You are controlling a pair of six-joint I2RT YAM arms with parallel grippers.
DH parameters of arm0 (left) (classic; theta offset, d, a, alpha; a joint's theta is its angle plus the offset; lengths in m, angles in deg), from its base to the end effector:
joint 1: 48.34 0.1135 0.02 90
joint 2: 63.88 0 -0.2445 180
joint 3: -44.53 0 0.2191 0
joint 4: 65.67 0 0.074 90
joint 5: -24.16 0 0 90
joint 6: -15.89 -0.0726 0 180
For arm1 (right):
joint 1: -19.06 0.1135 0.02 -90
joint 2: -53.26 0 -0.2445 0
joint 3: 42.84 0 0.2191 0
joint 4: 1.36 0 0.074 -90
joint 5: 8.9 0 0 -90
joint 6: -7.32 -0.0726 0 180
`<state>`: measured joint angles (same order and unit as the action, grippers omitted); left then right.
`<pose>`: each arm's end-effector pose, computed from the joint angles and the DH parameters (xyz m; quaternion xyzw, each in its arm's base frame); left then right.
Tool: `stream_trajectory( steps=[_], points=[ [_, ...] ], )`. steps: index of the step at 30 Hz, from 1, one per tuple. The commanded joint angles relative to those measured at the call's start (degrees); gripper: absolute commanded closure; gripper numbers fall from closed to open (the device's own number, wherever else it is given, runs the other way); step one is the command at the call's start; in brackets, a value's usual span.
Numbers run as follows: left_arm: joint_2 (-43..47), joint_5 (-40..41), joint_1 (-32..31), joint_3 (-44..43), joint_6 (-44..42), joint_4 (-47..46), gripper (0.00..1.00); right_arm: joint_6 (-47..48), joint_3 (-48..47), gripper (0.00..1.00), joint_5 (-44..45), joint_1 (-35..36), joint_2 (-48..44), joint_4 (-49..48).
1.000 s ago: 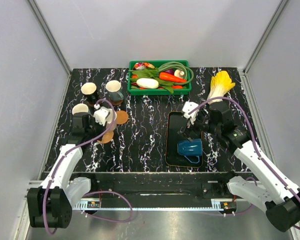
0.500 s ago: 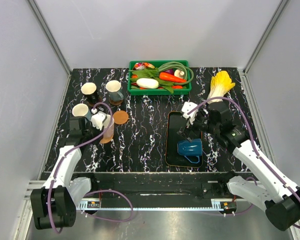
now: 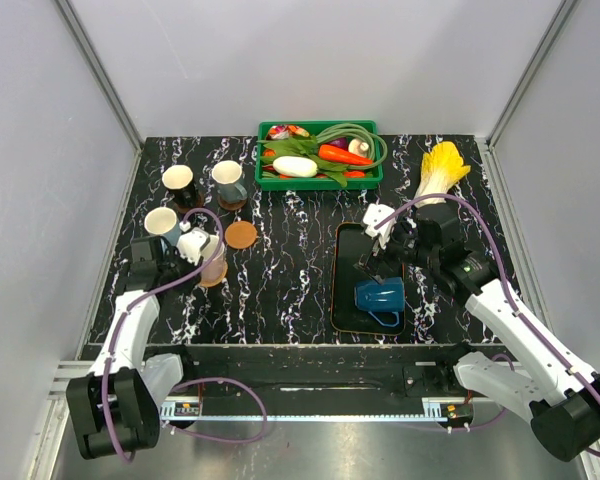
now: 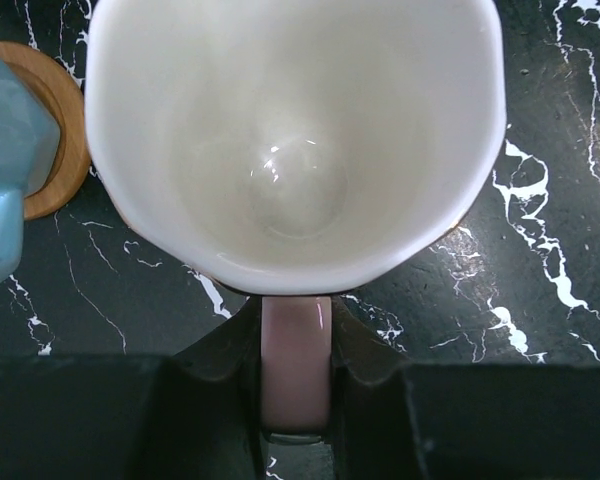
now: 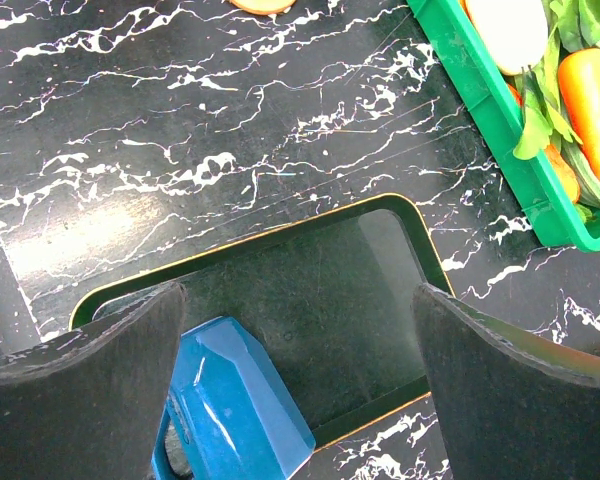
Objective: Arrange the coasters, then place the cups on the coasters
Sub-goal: Place the cup on the coaster.
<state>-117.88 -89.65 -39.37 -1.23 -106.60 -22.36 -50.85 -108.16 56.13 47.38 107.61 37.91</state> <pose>0.1828 -0.0008 0.1699 0.2548 0.8907 -0.0681 0.3703 0.1753 0.1293 0.2876 -0.5160 0.6698 0.1702 0.5061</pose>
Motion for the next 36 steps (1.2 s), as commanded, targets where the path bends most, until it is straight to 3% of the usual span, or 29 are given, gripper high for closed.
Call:
stream_trajectory(
  steps=[1,36],
  points=[
    [-0.32,-4.57,1.14,-2.83,-1.96,-5.36,1.00,-0.28,0.03,0.00,-0.43,-0.54,-0.03,-2.46],
    [-3.75,-8.97,5.27,-1.77,-0.64,-10.54,1.00,0.25,0.56,0.00,-0.96,-0.81,-0.03,-2.37]
  ],
)
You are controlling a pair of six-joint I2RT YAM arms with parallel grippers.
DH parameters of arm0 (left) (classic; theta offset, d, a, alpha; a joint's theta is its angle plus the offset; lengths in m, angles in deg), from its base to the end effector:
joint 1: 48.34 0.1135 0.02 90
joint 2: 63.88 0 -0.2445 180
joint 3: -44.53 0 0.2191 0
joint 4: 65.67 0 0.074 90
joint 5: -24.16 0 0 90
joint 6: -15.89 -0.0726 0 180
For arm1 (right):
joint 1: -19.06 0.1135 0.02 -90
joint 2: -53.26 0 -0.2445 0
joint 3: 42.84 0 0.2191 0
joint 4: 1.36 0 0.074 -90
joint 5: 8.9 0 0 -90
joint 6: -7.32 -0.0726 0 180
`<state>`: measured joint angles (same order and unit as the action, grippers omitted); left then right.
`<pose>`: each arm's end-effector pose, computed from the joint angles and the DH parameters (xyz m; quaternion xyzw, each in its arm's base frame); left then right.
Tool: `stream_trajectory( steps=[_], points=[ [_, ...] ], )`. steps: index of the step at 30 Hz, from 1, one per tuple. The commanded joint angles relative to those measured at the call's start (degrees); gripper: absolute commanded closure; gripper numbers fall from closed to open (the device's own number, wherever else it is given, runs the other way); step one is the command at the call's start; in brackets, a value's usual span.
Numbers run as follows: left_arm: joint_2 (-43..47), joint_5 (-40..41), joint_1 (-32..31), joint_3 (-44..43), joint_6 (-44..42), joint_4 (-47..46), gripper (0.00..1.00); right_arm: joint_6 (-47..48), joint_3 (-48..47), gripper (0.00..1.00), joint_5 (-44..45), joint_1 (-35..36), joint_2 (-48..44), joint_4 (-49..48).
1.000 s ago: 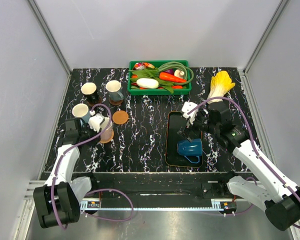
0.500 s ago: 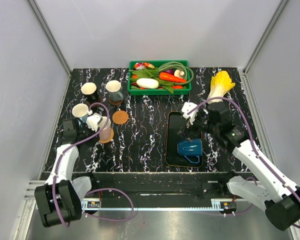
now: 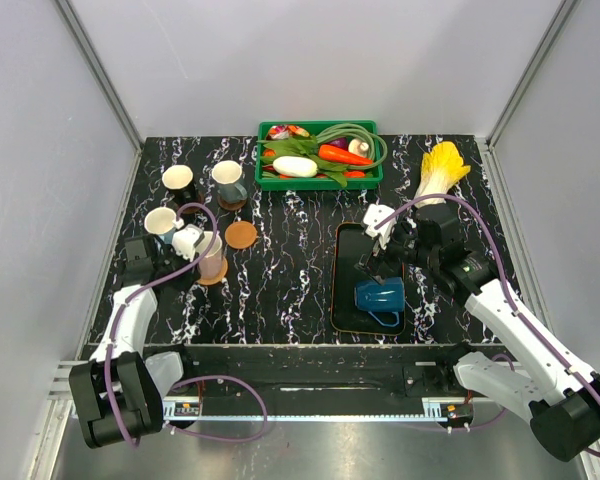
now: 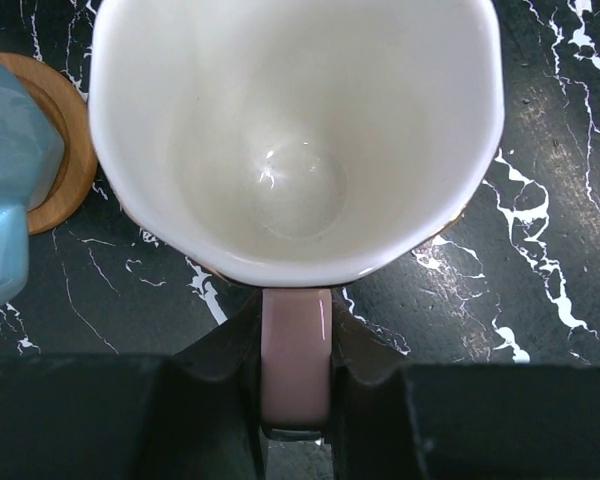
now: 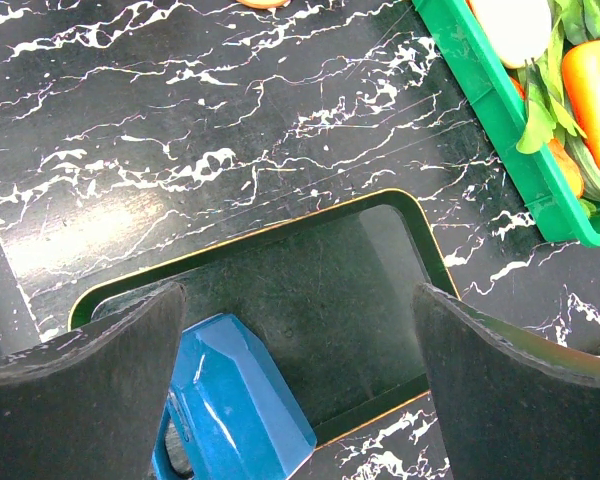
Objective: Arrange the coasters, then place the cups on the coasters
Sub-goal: Place the cup on the coaster.
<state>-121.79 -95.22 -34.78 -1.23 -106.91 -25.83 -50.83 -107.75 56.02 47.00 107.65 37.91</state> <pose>0.1919 0.0096 0.1664 0.2343 0.8879 -0.0964 0.3840 0.1760 0.1282 0.2851 -0.5146 0.6731 0.1698 0.5033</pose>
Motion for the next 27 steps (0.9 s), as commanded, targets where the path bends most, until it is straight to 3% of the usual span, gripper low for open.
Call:
stream_trajectory(
  steps=[1,10,27],
  points=[
    [0.25,-3.66,0.76,-1.69,-0.25,-7.24,1.00,0.22,0.06,0.00,-0.85,-0.43,-0.07,-2.37],
    [0.08,-4.01,1.20,-1.86,-0.86,-6.46,1.00,0.31,0.15,0.00,-0.85,-0.44,-0.16,-2.46],
    [-1.59,-2.52,1.38,-3.09,-4.82,-3.64,0.83,0.49,0.15,0.00,-0.67,-0.61,-0.34,-2.46]
  ],
)
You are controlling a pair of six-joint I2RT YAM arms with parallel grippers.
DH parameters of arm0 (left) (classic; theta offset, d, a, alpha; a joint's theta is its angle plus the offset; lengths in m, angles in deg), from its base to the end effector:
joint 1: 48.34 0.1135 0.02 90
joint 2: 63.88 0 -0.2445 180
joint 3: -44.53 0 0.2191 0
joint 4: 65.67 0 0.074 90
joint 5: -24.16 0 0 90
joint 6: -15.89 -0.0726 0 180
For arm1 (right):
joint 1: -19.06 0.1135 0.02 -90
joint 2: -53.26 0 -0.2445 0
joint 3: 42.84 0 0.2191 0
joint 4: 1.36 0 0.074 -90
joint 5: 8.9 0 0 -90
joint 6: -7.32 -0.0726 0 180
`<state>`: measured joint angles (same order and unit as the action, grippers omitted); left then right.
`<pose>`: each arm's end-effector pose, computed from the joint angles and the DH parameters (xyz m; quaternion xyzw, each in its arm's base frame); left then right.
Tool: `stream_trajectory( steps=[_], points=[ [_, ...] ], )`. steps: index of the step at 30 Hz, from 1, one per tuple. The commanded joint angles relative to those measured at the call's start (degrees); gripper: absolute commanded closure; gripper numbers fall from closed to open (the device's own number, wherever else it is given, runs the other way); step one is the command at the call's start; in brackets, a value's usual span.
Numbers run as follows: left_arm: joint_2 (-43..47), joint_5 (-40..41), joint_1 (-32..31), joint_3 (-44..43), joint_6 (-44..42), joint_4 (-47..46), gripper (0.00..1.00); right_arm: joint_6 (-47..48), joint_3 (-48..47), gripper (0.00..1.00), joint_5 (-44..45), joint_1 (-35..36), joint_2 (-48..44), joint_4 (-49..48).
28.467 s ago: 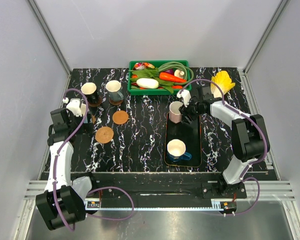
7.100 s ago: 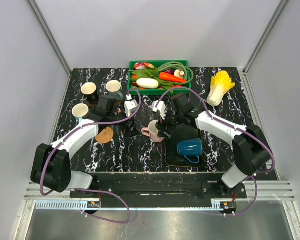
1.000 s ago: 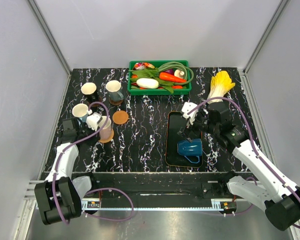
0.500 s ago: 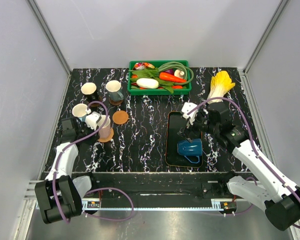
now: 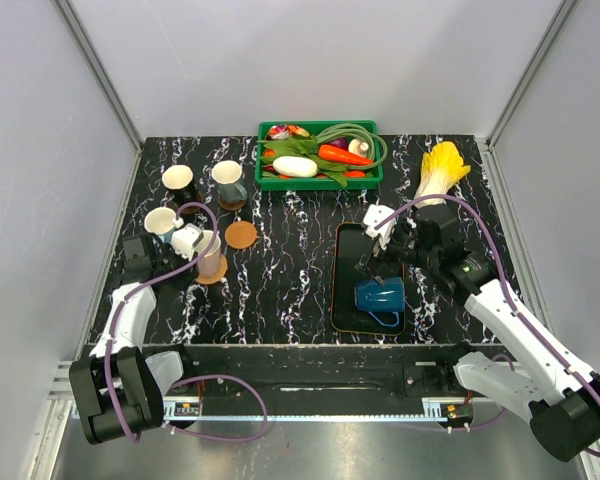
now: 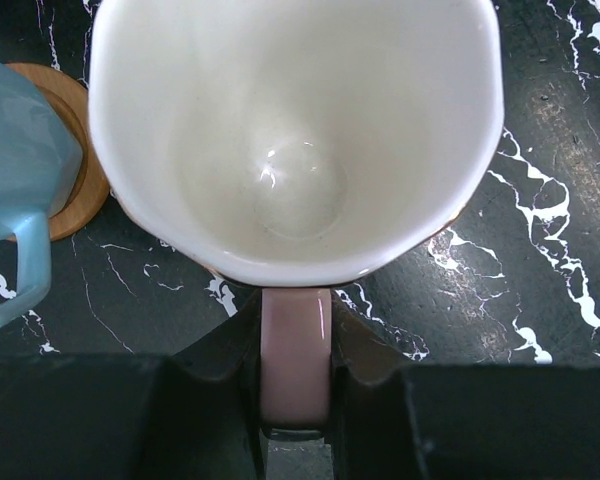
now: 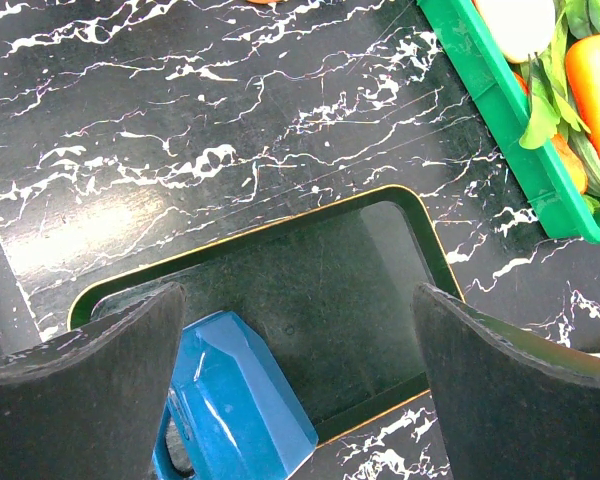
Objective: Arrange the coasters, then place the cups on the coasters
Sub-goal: Place the cup on the coaster.
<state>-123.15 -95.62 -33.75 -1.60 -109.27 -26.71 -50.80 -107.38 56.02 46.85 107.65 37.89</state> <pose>0.1955 0.0136 0.1657 0.2453 0.8845 -0.0885 0.3870 0.1762 0.1277 0.2829 -0.5141 0.6752 0.1694 0.5011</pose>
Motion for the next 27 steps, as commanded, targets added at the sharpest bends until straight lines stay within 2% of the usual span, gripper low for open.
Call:
stream_trajectory(
  steps=[1,12,27],
  points=[
    [-0.32,-1.95,0.35,-2.72,-2.72,-2.68,0.82,0.47,-0.22,0.00,-0.76,-0.37,-0.43,-2.35],
    [1.08,-0.10,0.44,-3.51,-5.53,0.66,0.76,0.64,-0.31,0.00,-0.58,-0.37,-0.16,-2.35],
    [2.49,1.13,0.53,-4.04,-7.29,4.35,0.53,0.47,-0.40,0.00,-0.76,-0.46,-0.95,-2.35]
  ],
)
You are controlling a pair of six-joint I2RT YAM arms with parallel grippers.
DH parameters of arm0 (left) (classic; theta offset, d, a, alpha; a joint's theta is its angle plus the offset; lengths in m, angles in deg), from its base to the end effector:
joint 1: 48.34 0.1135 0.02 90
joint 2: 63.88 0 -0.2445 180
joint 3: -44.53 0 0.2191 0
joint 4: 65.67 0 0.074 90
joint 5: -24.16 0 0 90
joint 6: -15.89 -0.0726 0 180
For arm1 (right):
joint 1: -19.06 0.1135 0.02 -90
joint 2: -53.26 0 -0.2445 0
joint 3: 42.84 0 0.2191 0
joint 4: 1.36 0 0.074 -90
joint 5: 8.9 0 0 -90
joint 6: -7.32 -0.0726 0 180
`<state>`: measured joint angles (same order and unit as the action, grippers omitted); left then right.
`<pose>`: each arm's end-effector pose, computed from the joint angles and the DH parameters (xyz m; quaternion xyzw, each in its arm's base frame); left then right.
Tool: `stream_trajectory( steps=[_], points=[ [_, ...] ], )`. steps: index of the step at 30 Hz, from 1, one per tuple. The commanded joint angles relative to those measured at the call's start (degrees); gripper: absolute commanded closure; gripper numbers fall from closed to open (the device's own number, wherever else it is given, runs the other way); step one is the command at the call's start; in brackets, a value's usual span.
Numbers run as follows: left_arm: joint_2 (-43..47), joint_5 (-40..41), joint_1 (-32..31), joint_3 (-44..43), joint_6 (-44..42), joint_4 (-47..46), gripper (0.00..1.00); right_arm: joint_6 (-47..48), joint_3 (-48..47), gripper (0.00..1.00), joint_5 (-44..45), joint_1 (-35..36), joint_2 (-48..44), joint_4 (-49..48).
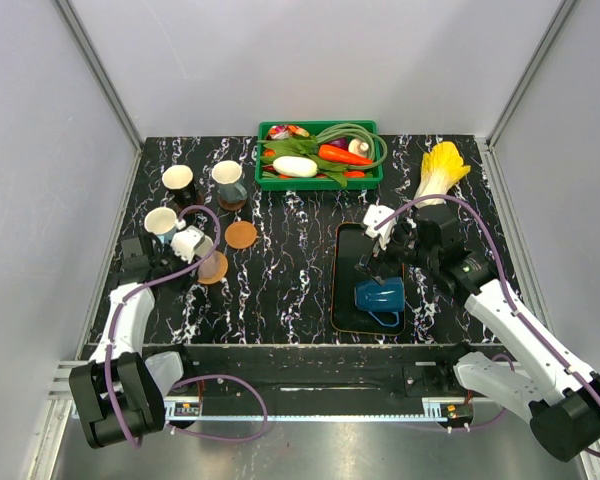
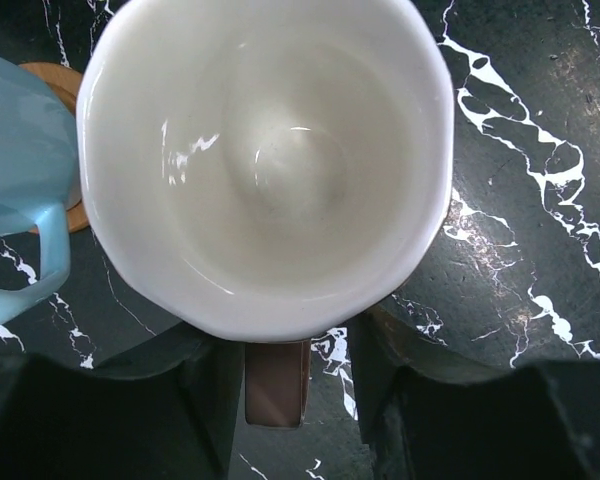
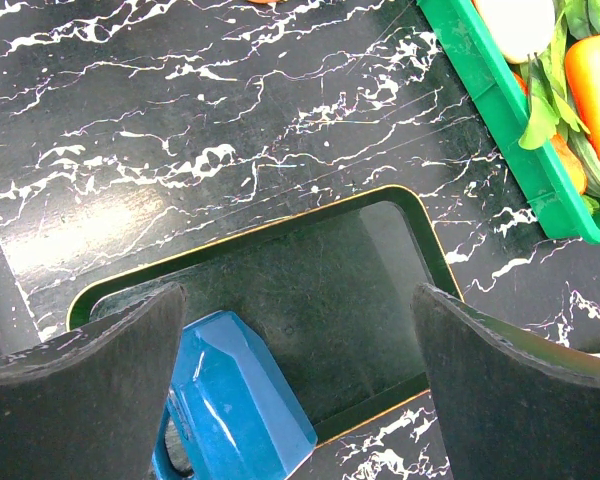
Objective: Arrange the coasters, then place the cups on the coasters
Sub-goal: Place the cup on the coaster.
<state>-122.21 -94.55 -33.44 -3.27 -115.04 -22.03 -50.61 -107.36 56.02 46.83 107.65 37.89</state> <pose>0.1903 0.0145 0.1699 0.2819 0.8810 -0.0689 0.3738 0.1763 0.1276 0.2828 -0.5151 0.6746 0.1685 0.5012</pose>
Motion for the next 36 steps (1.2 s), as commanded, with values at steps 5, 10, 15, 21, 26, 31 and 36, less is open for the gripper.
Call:
stream_trajectory(
  steps=[5,10,15,21,26,31,36],
  points=[
    [3.04,0.15,0.49,-3.34,-1.35,0.55,0.37,0.36,-0.33,0.00,-0.85,-0.35,-0.95,-2.35],
    [4.71,-0.03,0.75,-4.92,-1.44,2.75,0.22,0.62,-0.77,0.00,-0.50,-0.35,-0.69,-1.39],
    [7.78,-0.47,1.01,-6.59,-2.05,5.38,0.08,1.41,-2.61,0.00,0.65,-0.52,0.10,1.77],
    [11.91,-2.49,1.10,-9.84,-3.02,9.34,0.01,3.34,-3.85,0.00,2.23,-2.62,1.94,6.96],
    [12.44,-4.86,1.10,-14.76,-3.11,13.90,0.01,9.22,-2.88,0.00,-0.67,-7.63,3.35,12.14],
    [12.71,-9.60,0.93,-20.21,-2.76,17.60,0.01,16.78,-4.02,0.00,-4.62,-12.03,6.69,19.26],
    [10.00,-11.20,-3.45,-24.69,1.10,17.78,0.01,19.25,-4.64,0.00,-8.39,-16.42,8.28,20.94]
  ],
)
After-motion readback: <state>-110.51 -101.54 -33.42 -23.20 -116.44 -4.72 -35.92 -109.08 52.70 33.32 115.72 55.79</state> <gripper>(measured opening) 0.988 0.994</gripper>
